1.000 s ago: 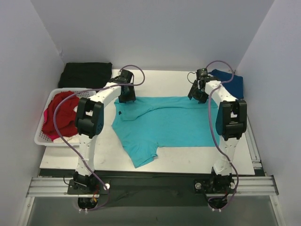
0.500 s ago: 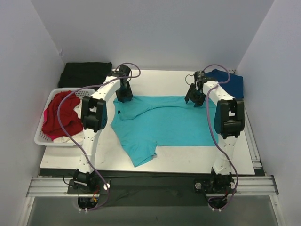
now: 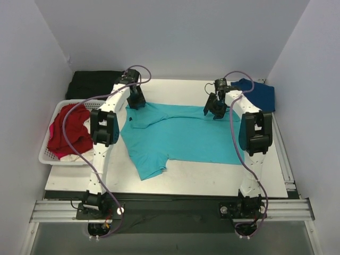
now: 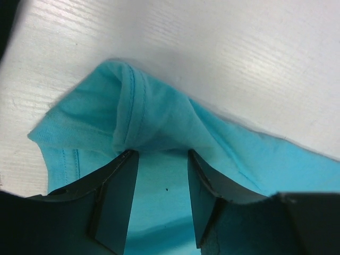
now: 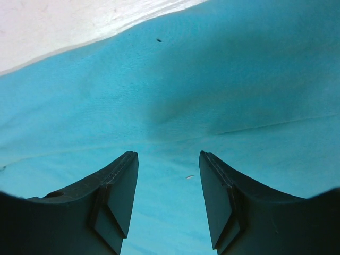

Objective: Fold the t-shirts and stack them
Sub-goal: Fold the flattened tshirt in 1/3 of the way

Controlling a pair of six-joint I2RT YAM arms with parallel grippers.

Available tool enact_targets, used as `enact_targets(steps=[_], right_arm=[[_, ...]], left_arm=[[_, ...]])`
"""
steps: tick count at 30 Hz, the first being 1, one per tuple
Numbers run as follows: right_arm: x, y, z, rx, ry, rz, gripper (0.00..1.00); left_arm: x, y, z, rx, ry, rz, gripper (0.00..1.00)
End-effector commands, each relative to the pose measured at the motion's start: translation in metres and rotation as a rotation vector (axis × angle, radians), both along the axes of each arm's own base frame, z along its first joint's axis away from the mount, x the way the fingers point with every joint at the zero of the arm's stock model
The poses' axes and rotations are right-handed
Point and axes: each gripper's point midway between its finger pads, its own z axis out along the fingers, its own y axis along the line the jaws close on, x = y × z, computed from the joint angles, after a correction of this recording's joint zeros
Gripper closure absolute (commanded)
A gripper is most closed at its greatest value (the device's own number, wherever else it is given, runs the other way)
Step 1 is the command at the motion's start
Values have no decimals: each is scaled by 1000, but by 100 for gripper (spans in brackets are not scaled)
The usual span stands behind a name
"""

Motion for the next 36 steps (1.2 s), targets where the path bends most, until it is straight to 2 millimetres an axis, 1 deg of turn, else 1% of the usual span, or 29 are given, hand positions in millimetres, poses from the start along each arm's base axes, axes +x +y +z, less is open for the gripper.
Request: enact_targets(steps=[1, 2, 3, 4, 5, 9, 11, 12, 13, 15, 16, 17, 18, 19, 20, 21, 22, 23, 26, 32, 34, 36], right_arm=[[-2, 13, 11, 0, 2, 40, 50], [-1, 14, 9, 1, 5, 42, 50], [-1, 16, 8, 2, 7, 48, 50], [0, 18, 8, 7, 6, 48, 50], [0, 19, 5, 8, 11, 49, 50], [0, 23, 3, 13, 15, 50, 50], [2, 27, 3, 16, 13, 54, 50], [2, 28, 2, 17, 15, 52, 50], [2, 30, 2, 18, 13, 55, 50], [2, 34, 2, 19, 13, 56, 50], [3, 34, 2, 18, 10, 57, 50], [3, 35, 1, 18, 12, 57, 50], [2, 39, 1, 18, 12, 60, 50], [2, 39, 1, 16, 13, 58, 50], [2, 38, 1, 14, 13, 55, 50], [1, 40, 0, 14, 14, 59, 50], [1, 41, 0, 14, 14, 58, 50], [0, 42, 0, 12, 15, 60, 50], [-1, 42, -1, 8, 17, 60, 50], [-3, 48, -2, 7, 21, 67, 50], [-4, 48, -2, 5, 20, 68, 51], [-5, 48, -2, 4, 20, 66, 51]], left_arm=[[11, -24, 32, -51, -153, -98, 46], [11, -26, 30, -50, -184, -116, 45], [13, -29, 56, -46, -246, -140, 43], [13, -29, 63, -40, -270, -149, 43], [14, -29, 79, -41, -311, -156, 41], [9, -28, 97, -15, -337, -178, 40], [0, -31, 96, -5, -316, -191, 40], [-3, -32, 101, -4, -317, -198, 40], [-10, -33, 97, -1, -298, -203, 40], [-22, -39, 100, -6, -279, -221, 40], [-32, -39, 90, -3, -245, -227, 40], [-40, -43, 88, -10, -228, -240, 40], [-48, -44, 92, -19, -225, -239, 40], [-59, -43, 81, -19, -189, -241, 41], [-66, -43, 86, -26, -192, -243, 41], [-73, -48, 86, -47, -181, -254, 41], [-77, -48, 85, -51, -177, -255, 41], [-88, -47, 82, -59, -156, -257, 41], [-102, -46, 75, -66, -128, -259, 40], [-113, -37, 60, -32, -96, -228, 41], [-116, -29, 55, 4, -92, -208, 41], [-118, -29, 51, 4, -87, -214, 41]])
